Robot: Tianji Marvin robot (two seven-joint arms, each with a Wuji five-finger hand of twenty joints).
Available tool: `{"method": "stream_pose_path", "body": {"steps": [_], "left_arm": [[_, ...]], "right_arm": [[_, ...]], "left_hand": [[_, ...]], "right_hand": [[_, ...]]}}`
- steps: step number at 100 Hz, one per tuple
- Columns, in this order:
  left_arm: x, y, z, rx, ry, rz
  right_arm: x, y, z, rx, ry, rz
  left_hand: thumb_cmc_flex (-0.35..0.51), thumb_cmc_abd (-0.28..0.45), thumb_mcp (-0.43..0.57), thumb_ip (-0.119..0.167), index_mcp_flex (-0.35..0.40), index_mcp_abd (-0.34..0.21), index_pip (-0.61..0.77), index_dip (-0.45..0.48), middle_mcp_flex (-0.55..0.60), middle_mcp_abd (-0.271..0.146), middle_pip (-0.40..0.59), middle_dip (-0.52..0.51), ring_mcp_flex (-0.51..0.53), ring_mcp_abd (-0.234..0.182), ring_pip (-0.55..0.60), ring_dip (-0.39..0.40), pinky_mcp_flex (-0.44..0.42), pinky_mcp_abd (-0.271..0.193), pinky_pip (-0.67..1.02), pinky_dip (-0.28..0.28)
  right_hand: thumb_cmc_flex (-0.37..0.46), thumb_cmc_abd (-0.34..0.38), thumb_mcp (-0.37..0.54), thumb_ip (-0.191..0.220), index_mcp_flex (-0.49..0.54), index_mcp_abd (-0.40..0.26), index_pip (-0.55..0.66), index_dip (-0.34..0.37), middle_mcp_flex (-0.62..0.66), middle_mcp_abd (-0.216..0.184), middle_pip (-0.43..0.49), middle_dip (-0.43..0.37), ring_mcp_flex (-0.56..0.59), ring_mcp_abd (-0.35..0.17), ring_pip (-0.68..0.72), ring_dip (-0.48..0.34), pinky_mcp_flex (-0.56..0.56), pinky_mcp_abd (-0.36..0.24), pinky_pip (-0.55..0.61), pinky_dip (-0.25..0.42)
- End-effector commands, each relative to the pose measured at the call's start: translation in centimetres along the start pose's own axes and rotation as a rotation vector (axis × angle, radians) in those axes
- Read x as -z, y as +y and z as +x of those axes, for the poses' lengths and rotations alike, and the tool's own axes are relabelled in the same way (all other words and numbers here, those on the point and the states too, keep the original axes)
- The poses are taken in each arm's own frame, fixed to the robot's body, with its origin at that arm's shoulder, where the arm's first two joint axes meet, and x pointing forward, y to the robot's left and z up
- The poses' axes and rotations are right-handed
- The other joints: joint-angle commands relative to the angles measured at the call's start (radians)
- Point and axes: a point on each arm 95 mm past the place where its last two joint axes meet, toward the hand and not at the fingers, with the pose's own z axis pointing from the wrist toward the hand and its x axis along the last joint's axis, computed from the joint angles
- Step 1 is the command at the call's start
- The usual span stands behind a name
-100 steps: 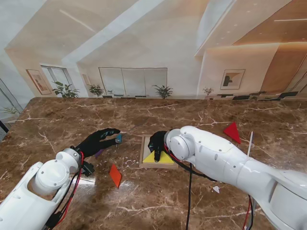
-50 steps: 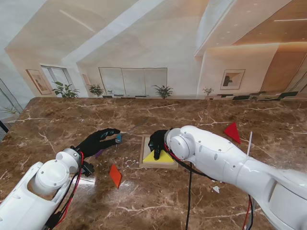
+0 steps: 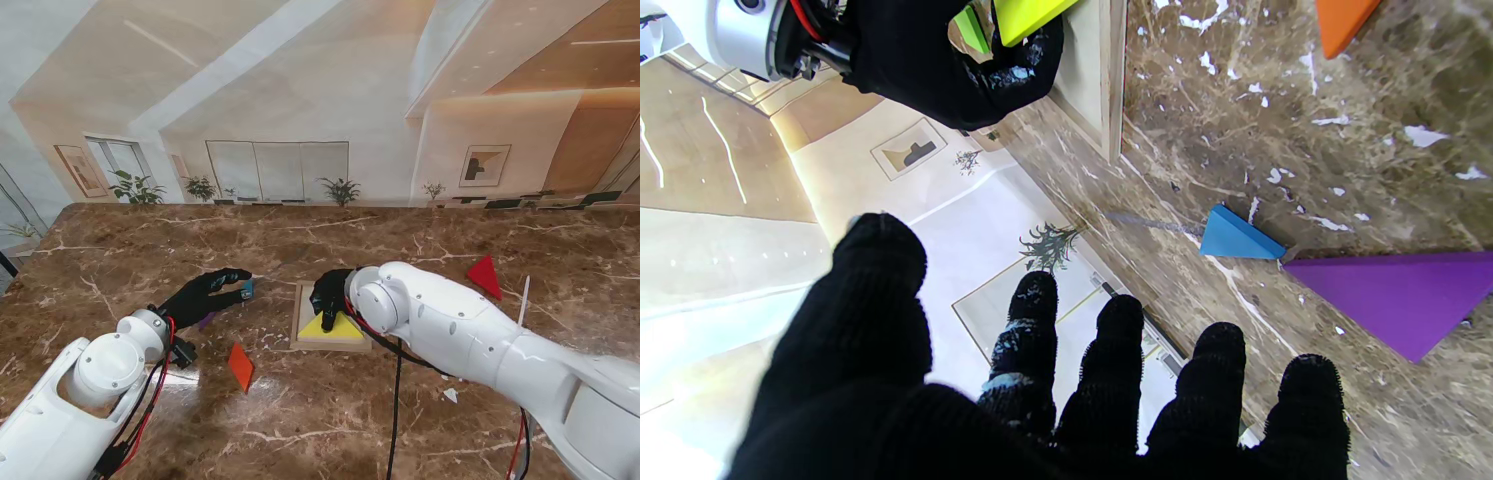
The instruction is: Assemble the tangram pieces into a square
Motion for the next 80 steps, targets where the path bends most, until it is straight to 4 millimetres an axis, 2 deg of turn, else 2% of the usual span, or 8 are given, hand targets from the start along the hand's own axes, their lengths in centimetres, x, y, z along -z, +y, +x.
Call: {"method": "stream_pose_path", "body": {"steps": [1,34,80], "left_arm": [[0.06,0.28,-0.25,-0.001,-0.004,-0.006],[0.04,0.23,-0.3,-0.002,-0.004,0.001],[0.0,0.16,-0.33,-0.006,-0.005,0.0]], "right_arm": [[-0.05,-1.31,-0.55,-0.008,-0.014,0.032],[-0.2,-1.39,-0.68,-0.017,-0.003,0.016],[-0.18,-1.33,-0.99,-0.018,0.002,-0.01]], "left_hand": [[-0.011,0.02,-0.027,0.017,0.004,-0.012,-0.011,-0.022,0.011,-0.017,-0.008,-0.005,-0.005,-0.016,-0.016,-0.009,-0.011,-0.021,-0.026,0.028],[-0.01,0.019,-0.028,0.017,0.005,-0.012,-0.011,-0.022,0.011,-0.016,-0.008,-0.005,-0.006,-0.016,-0.016,-0.009,-0.011,-0.021,-0.026,0.028],[-0.009,0.019,-0.028,0.018,0.005,-0.012,-0.011,-0.022,0.011,-0.017,-0.008,-0.005,-0.005,-0.016,-0.016,-0.009,-0.011,-0.021,-0.026,0.027]], "right_hand": [[-0.058,0.002,0.02,0.014,-0.066,0.047,-0.114,-0.031,-0.066,0.016,-0.1,-0.066,-0.023,-0.008,-0.005,-0.006,-0.015,0.001,0.003,0.001],[-0.082,-0.011,0.016,0.01,-0.095,0.042,-0.138,-0.03,-0.087,0.016,-0.097,-0.072,-0.035,-0.009,-0.008,-0.003,-0.024,-0.004,-0.004,0.003],[-0.109,0.009,0.012,0.008,-0.125,0.044,-0.151,-0.033,-0.112,0.016,-0.088,-0.075,-0.045,-0.013,-0.004,0.001,-0.032,-0.009,-0.006,0.01]]}}
